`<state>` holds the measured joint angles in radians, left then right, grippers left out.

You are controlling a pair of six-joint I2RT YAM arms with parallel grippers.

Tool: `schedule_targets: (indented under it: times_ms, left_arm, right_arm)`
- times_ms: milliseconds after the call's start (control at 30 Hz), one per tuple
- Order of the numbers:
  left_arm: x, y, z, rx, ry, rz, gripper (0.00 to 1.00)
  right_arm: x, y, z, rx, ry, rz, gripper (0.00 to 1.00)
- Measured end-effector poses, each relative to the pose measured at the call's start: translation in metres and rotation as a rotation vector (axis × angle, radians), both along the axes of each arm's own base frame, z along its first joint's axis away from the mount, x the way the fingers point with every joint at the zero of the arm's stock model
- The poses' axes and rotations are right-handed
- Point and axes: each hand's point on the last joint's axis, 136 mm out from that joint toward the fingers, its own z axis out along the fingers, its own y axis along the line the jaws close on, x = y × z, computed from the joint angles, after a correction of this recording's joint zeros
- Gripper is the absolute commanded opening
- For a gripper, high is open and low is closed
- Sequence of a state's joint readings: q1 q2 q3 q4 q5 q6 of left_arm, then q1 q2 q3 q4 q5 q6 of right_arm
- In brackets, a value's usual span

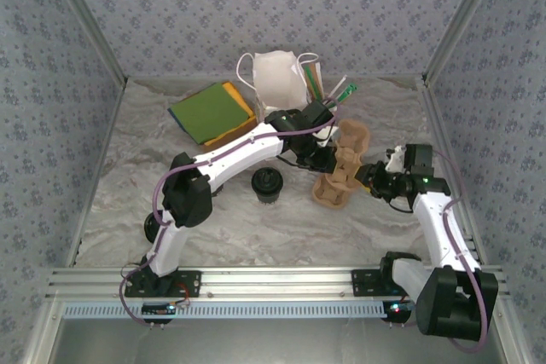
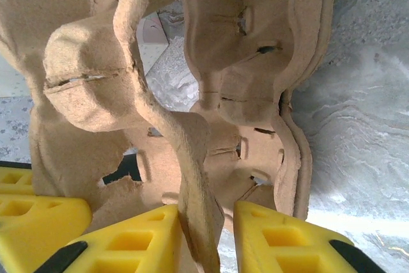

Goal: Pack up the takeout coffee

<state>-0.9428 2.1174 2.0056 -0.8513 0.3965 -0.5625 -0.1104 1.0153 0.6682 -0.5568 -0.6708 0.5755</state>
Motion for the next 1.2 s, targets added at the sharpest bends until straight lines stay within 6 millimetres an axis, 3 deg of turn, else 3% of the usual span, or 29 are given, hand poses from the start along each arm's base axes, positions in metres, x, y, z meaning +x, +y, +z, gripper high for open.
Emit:
schedule_targets:
  times_ms: [200, 467, 533, 633, 733, 833, 900, 1000, 1167, 1200]
  left_arm:
    - [-0.001, -0.002, 0.002, -0.011, 0.004, -0.002, 0.11]
    - [-0.003, -0.004, 0.003, -0.018, 0.01, -0.009, 0.12]
    - [-0.003, -0.004, 0.003, -0.018, 0.011, -0.008, 0.23]
    - [-0.003, -0.004, 0.003, -0.019, 0.011, -0.008, 0.31]
    - [-0.003, -0.003, 0.003, -0.017, 0.011, -0.008, 0.51]
    - [-0.002, -0.002, 0.007, -0.013, 0.005, -0.005, 0.59]
    - [0.001, -0.001, 0.014, -0.016, -0.009, 0.0, 0.64]
    - [0.007, 0.001, 0.032, -0.024, -0.049, 0.011, 0.78]
    - [0.02, 0.019, 0.09, -0.081, -0.15, 0.054, 0.88]
    - [0.023, 0.025, 0.103, -0.096, -0.17, 0.068, 0.93]
  right_arm:
    - [0.001, 0.003, -0.002, 0.005, 0.004, 0.014, 0.23]
    - [0.001, 0.003, 0.001, 0.0, -0.011, 0.026, 0.12]
    - [0.001, 0.003, 0.002, -0.001, -0.014, 0.027, 0.11]
    - [0.001, 0.003, 0.003, -0.002, -0.019, 0.026, 0.09]
    - [0.0, 0.003, 0.004, -0.003, -0.022, 0.026, 0.09]
    - [-0.001, 0.003, 0.008, -0.008, -0.026, 0.024, 0.1]
    - [-0.001, 0.002, 0.012, -0.015, -0.031, 0.023, 0.1]
    - [-0.001, 0.001, 0.024, -0.033, -0.054, 0.024, 0.1]
    - [0.001, 0.001, 0.052, -0.087, -0.121, 0.035, 0.1]
    - [0.002, 0.001, 0.058, -0.099, -0.134, 0.039, 0.1]
